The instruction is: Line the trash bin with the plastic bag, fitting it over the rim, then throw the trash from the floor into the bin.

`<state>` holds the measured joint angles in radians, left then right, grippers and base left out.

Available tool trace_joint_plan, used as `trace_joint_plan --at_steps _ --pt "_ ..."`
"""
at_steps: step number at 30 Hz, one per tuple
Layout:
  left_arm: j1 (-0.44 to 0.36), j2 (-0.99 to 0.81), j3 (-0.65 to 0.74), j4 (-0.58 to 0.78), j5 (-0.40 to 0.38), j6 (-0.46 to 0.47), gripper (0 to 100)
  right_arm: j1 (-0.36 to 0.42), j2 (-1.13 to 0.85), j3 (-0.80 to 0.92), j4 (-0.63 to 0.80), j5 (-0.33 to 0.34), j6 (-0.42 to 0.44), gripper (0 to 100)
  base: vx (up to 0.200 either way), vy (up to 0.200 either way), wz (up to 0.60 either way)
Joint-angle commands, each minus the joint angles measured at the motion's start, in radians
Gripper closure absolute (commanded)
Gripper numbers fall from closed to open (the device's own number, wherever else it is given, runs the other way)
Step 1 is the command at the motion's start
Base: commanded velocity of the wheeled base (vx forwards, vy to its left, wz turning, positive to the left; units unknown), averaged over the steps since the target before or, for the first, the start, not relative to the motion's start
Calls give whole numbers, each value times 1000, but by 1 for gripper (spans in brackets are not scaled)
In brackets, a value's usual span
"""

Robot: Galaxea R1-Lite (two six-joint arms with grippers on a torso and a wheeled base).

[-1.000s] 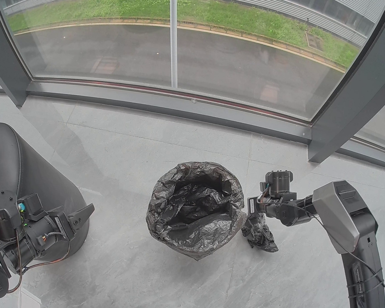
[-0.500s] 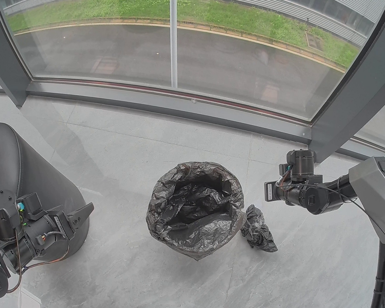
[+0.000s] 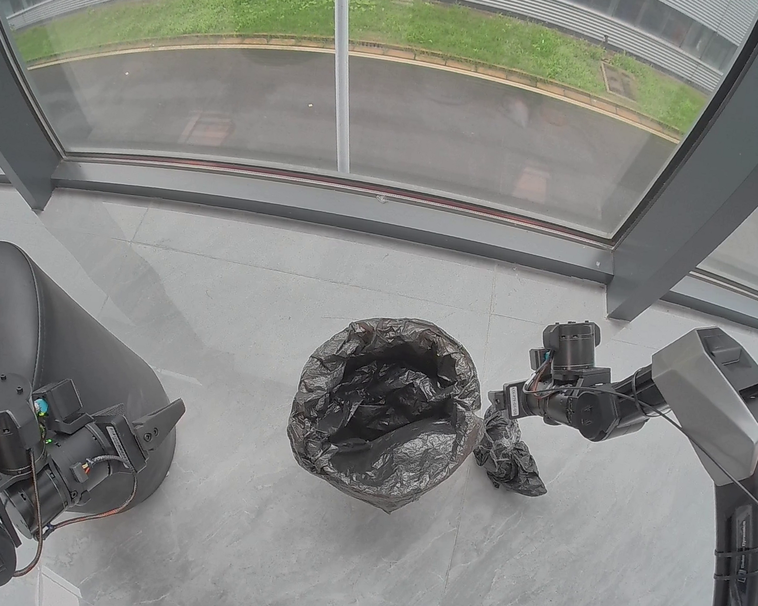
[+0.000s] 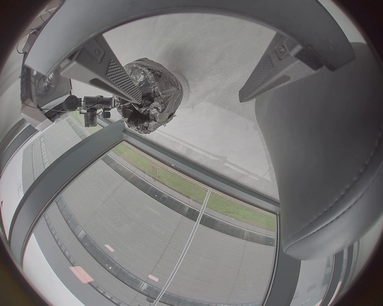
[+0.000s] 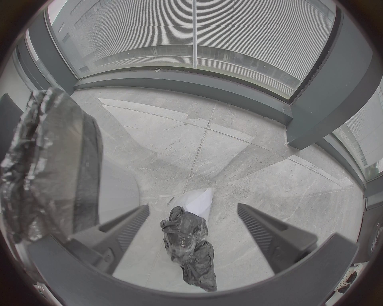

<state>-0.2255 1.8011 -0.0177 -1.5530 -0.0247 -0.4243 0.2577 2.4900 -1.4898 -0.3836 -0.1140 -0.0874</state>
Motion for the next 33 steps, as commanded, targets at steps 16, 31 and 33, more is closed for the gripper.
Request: trace_joint_plan --at_steps 16,31,33 --pt "0 7 18 -2 0 -2 0 -6 251 -199 11 -35 -57 0 0 0 0" --pt "0 7 18 -2 0 -2 0 -12 299 -254 12 -52 -95 100 0 0 0" --pt "0 7 18 -2 0 -2 0 -12 299 -254 12 -52 -95 100 0 0 0"
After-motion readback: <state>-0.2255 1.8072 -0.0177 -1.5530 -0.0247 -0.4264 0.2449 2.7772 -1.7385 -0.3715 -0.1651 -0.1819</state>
